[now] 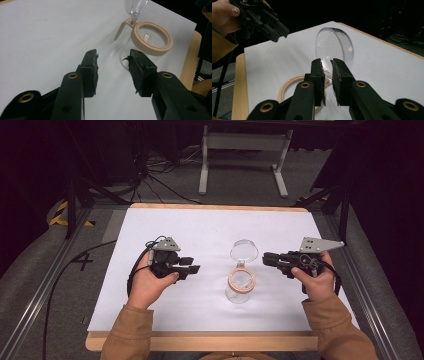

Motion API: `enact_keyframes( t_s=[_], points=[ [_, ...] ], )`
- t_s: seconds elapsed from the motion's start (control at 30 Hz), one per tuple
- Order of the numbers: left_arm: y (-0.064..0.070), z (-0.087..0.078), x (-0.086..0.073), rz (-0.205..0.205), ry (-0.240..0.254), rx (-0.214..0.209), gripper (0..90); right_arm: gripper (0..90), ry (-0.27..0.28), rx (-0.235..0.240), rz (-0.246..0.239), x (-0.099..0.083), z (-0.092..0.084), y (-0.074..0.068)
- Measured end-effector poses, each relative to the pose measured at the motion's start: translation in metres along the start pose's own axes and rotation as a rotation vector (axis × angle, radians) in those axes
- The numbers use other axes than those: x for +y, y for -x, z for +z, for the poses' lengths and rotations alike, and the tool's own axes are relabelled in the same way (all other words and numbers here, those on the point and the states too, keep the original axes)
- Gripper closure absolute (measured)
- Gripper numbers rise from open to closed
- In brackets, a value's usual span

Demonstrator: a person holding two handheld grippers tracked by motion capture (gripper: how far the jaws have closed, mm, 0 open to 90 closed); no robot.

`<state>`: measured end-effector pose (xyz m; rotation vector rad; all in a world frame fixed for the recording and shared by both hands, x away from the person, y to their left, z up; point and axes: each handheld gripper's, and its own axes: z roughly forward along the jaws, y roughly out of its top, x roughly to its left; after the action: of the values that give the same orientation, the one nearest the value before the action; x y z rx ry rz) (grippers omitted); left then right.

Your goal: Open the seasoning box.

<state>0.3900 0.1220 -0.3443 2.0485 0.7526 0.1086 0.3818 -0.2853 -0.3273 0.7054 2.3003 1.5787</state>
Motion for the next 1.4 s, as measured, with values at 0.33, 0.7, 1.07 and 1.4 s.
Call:
enact_keyframes(
  t_s=[0.33,0.7,1.07,1.4],
  points=[
    [-0.019,-0.011,-0.007,-0.028,-0.019,0.059,55.9,77.3,-0.041,-0.125,0.058,-0.012,-0.031,0.031],
    [-0.040,-0.010,-0.021,-0.088,-0.034,0.117,52.3,68.6,-0.121,-0.226,0.097,-0.031,-0.044,0.058],
    [-0.067,0.003,-0.045,-0.158,-0.074,0.165,46.8,61.6,-0.222,-0.315,0.210,-0.066,-0.043,0.091],
    [-0.072,0.011,-0.051,-0.205,-0.123,0.191,40.0,55.8,-0.397,-0.340,0.288,-0.095,-0.027,0.107]
  ],
)
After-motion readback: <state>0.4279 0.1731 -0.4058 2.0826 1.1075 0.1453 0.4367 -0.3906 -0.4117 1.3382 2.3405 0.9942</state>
